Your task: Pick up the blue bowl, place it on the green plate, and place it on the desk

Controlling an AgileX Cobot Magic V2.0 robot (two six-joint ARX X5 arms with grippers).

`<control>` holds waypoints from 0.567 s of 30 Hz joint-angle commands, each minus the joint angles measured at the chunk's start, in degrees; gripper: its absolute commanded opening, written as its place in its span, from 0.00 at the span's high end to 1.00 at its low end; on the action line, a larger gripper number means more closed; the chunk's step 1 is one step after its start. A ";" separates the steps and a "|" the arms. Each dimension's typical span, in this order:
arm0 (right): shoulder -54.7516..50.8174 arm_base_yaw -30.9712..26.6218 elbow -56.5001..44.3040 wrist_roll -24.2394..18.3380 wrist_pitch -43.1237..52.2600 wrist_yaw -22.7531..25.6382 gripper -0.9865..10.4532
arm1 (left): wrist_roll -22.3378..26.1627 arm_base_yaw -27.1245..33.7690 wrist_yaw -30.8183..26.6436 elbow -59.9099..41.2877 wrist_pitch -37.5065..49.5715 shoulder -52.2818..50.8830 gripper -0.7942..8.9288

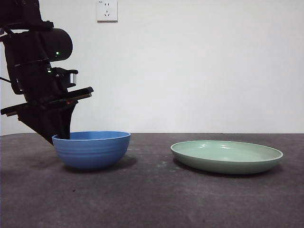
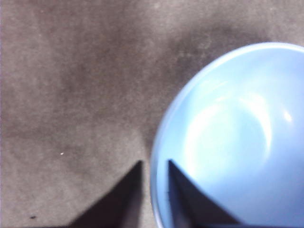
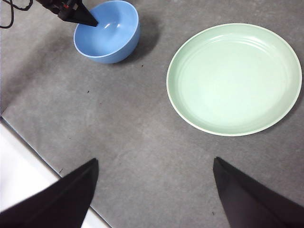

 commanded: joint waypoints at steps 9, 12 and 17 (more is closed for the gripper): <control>0.24 0.11 1.20 0.57 0.46 -0.07 0.58 | -0.61 -0.22 -0.13 1.29 0.35 0.96 0.90; 0.24 0.11 1.20 0.57 0.46 -0.07 0.58 | -1.14 -0.28 -0.11 1.31 0.31 -0.39 0.90; 0.24 0.11 1.20 0.59 0.48 -0.07 0.58 | -1.57 -0.77 0.09 1.84 -0.04 -4.31 0.90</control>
